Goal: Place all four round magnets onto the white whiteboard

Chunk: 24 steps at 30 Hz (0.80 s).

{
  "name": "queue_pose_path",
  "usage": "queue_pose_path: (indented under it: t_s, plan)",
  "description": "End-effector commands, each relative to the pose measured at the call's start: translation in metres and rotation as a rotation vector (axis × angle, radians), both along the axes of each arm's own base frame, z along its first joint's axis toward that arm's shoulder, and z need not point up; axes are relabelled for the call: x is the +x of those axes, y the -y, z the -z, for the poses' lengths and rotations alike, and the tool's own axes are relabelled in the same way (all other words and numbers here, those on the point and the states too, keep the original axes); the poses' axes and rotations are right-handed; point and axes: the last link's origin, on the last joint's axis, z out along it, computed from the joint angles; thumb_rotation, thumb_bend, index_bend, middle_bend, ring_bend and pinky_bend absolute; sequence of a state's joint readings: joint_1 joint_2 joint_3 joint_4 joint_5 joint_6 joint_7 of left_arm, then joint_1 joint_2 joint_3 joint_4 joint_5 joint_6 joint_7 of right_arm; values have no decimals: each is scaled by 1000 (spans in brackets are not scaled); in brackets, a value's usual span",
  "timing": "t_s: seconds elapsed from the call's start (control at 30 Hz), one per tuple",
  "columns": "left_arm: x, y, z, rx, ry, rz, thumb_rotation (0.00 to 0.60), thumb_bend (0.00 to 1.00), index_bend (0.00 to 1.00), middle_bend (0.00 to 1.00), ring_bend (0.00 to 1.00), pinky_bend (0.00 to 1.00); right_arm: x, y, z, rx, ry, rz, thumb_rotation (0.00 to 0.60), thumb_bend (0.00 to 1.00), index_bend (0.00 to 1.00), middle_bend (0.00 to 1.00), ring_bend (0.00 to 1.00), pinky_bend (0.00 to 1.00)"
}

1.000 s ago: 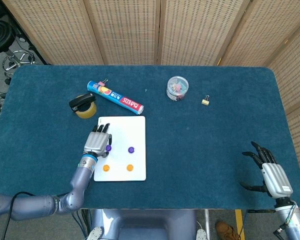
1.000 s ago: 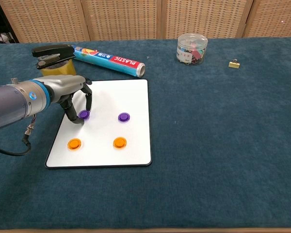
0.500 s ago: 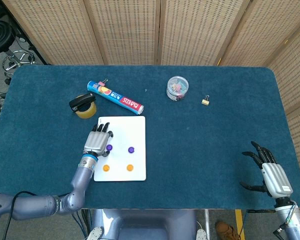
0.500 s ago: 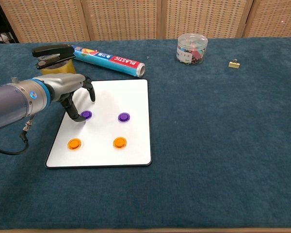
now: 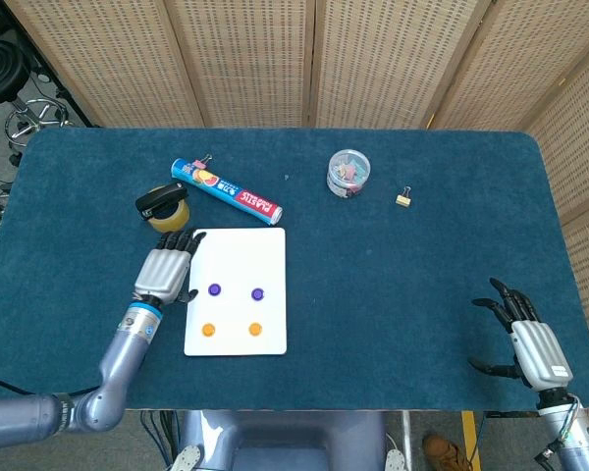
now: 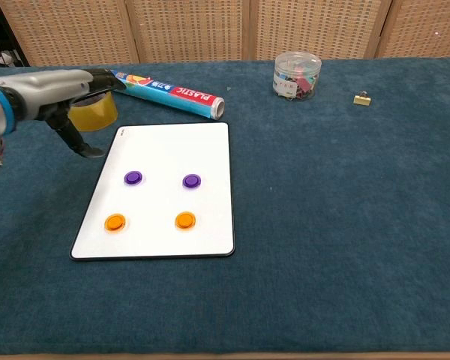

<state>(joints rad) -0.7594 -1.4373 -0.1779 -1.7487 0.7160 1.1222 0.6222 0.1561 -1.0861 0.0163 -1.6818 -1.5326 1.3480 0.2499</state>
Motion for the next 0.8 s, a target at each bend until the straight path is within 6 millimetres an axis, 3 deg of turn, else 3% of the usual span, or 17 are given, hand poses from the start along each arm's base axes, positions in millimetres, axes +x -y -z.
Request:
queue_pose_path:
  t_s: [0.03,0.17,0.47,0.53,0.63,0.8]
  plan:
    - [-20,16,-29,42,29,15,600,95,0,0,0,0,1,-1,0,0,-2,-4,600,77,223,0,0,0]
    - [-42,26,-52,85,47,25,600,6,0,0,0,0,3,-2,1,2,-4,-11,600,77,223,0,0,0]
    - [-97,63,-98,169,143,35,600,0,0,0,0,0,6,-4,1,0,-10,-28,600,77,191,0,0,0]
    - [-110,77,-106,190,146,19,600,0,0,0,0,0,8,-5,0,-7,-14,-37,600,77,145,0,0,0]
    - [-141,131,-122,257,96,-54,600,0,0,0,0,0,6,-5,-7,-106,-158,-77,600,75,30,0,0,0]
    - [-145,154,-132,286,85,-80,600,0,0,0,0,0,6,-7,-7,-184,-217,-76,600,68,0,0,0,0]
